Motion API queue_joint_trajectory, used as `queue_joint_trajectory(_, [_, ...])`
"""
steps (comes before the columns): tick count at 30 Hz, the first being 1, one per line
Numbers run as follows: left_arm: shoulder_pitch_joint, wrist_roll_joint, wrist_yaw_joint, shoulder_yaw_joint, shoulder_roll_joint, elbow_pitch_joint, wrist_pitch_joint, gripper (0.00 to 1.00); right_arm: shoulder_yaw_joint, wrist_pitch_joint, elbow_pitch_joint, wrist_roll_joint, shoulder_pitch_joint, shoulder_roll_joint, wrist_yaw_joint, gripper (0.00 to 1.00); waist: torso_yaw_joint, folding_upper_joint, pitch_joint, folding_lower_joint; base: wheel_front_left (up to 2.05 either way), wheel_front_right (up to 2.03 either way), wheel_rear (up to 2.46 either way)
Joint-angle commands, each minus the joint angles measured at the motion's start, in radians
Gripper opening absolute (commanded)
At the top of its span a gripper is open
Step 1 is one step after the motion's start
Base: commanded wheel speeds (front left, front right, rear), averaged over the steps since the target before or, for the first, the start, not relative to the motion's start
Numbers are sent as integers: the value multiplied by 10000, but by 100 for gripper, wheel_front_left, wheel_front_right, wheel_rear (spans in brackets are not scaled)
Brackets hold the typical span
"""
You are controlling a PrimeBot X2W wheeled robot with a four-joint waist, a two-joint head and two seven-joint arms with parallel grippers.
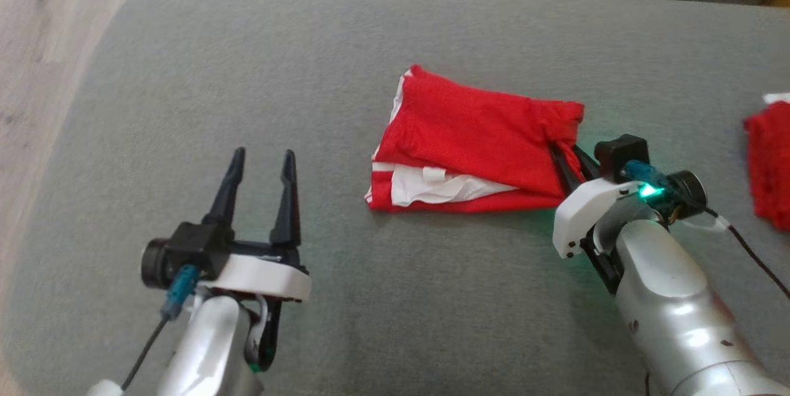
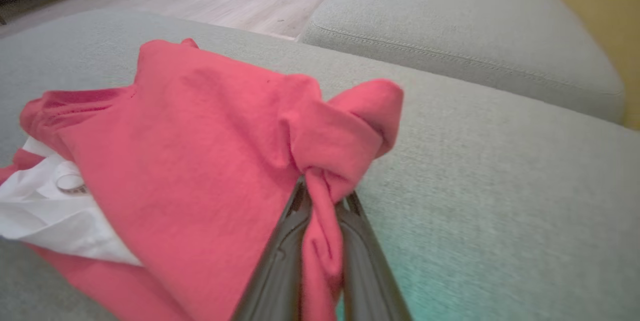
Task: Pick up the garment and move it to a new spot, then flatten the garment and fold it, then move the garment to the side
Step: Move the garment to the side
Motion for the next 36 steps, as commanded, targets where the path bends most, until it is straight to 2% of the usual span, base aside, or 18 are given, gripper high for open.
queue_joint_trajectory(1, [-209,-63,22,178,82,-352,-65,100,256,-81,-368,-146,-144,77,-9,0,-387,0,-244,0,0,0,0])
queue_joint_trajectory(4, [-323,64,-35,-151,82,-323,-65,100,558,205,-670,-491,-147,-242,-9,0,-841,0,-224,0,0,0,0])
queue_joint_trajectory(7, [-603,30,12,-338,82,-359,-65,100,1008,546,-1113,-676,-213,-951,-9,0,-1220,0,-109,0,0,0,0])
queue_joint_trajectory(15, [-1093,-104,200,-491,82,-618,-65,100,1385,1631,-2691,-510,-539,-3850,-9,0,-1836,0,663,0,0,0,0])
queue_joint_trajectory(19, [-1288,-13,122,-308,82,-708,-65,100,1182,2143,-3366,-534,-672,-5252,-9,0,-1943,0,1183,0,0,0,0])
queue_joint_trajectory(24, [-1624,71,-19,-123,82,-835,-65,100,486,2685,-3934,-548,-691,-6522,-9,0,-1930,0,1871,0,0,0,0])
queue_joint_trajectory(26, [-1740,92,-65,-61,82,-856,-65,100,243,2852,-4028,-567,-623,-6841,-9,0,-1900,0,2103,0,0,0,0])
queue_joint_trajectory(29, [-1863,144,-135,37,82,-855,-65,100,-229,3030,-4212,-343,-506,-6958,-9,0,-1867,0,2363,0,0,0,0])
queue_joint_trajectory(36, [-1885,263,-250,310,82,-780,-65,100,-876,3434,-5193,-592,-85,-6665,-9,0,-1939,0,2442,0,0,0,0])
